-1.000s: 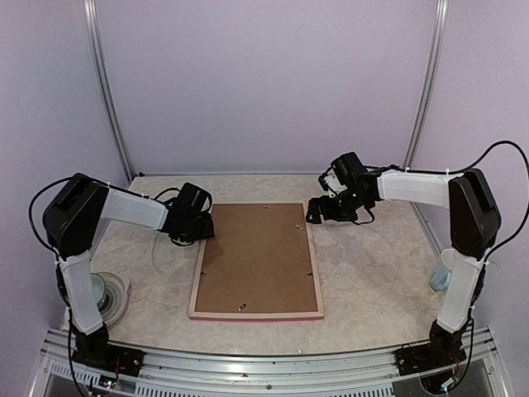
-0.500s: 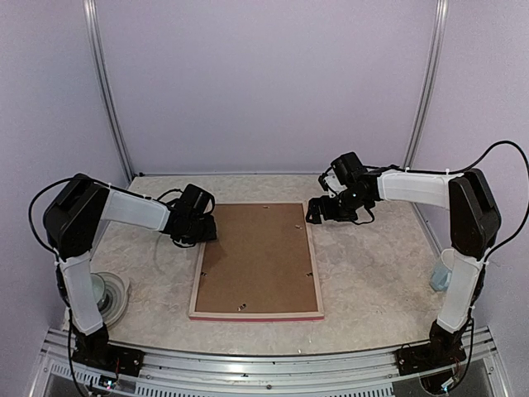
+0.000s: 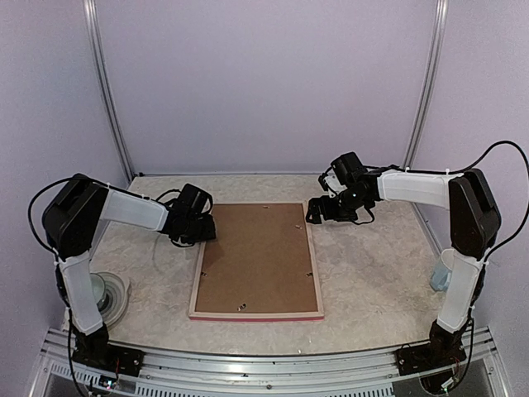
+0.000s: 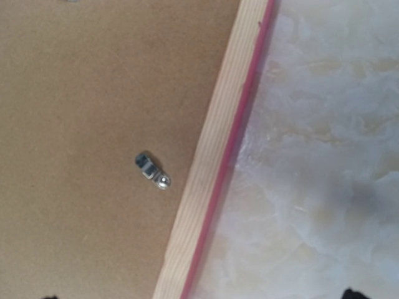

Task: Put the photo into the frame
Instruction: Press the fastener onto the backboard.

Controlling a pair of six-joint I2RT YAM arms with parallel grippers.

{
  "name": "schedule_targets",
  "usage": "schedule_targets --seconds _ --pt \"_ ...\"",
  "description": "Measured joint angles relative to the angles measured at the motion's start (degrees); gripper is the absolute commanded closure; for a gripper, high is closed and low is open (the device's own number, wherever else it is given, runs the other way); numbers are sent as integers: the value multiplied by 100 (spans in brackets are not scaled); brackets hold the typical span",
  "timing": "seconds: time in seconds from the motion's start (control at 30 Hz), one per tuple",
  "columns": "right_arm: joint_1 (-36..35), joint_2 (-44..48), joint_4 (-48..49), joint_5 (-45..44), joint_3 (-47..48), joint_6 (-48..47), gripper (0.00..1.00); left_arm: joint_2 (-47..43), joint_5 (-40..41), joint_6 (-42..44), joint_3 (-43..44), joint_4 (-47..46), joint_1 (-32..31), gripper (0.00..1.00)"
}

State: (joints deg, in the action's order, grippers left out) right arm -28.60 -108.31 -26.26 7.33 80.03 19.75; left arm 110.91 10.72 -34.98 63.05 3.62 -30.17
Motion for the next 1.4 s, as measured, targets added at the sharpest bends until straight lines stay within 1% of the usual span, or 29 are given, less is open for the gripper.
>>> schedule_targets --seconds 0.23,0.77,1.0,1.4 --pt "0 0 4 0 -13 0 1 2 -2 -127 4 4 68 57" --pt "0 11 39 2 -140 0 2 2 -11 -256 4 2 164 63" --pt "0 11 44 0 -173 0 2 2 -149 -317 -9 -74 186 63" --pt "0 13 46 9 -177 0 2 -59 -162 -363 -9 -107 240 63"
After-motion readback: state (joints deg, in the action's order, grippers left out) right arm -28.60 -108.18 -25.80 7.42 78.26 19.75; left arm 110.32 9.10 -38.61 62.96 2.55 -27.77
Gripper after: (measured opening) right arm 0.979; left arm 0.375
